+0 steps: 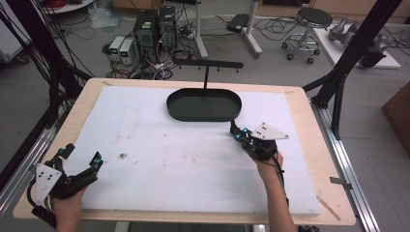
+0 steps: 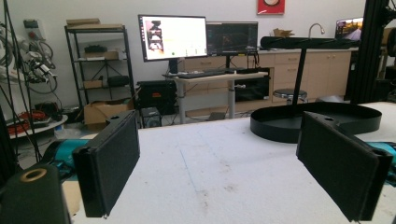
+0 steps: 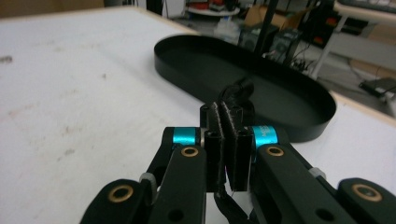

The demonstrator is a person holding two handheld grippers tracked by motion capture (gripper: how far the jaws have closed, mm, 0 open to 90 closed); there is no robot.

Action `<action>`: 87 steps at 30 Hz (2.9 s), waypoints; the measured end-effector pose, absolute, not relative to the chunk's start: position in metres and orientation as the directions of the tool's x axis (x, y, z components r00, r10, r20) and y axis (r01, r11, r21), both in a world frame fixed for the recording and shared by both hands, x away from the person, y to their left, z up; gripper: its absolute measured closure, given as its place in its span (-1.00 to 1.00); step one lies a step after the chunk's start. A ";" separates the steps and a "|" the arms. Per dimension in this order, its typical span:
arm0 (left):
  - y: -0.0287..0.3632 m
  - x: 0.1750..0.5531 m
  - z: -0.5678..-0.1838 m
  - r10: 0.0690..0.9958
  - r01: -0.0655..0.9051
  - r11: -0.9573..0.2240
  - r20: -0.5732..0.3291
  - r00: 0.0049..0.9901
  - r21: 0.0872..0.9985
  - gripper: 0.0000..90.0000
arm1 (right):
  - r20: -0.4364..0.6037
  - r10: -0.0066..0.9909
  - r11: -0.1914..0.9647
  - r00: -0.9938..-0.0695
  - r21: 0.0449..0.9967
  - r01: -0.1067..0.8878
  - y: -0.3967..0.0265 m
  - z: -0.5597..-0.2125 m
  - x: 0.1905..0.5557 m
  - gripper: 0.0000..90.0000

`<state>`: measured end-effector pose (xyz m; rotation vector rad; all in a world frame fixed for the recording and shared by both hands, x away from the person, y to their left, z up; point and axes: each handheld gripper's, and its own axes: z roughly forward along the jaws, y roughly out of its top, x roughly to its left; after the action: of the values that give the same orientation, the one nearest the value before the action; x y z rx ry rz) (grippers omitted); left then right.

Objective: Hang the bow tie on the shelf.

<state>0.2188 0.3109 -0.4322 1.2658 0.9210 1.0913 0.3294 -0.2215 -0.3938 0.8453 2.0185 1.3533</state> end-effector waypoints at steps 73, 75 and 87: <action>0.317 0.222 -0.438 0.966 -0.101 0.016 0.011 0.257 0.995 -0.69 | -0.061 0.920 0.075 -0.387 0.997 0.021 -0.226 -0.338 0.507 0.39; 0.316 0.222 -0.438 0.966 -0.101 0.017 0.009 0.259 0.995 -0.69 | -0.069 0.920 0.082 -0.386 0.996 0.018 -0.226 -0.335 0.505 0.30; 0.314 0.223 -0.435 0.961 -0.107 0.028 0.003 0.276 0.994 -0.69 | -0.058 0.913 0.103 -0.404 0.990 0.092 -0.235 -0.320 0.474 -0.76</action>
<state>0.2227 0.3138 -0.4350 1.2390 0.9303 1.0430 0.4744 -0.2354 -0.3204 1.0045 1.6323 1.3851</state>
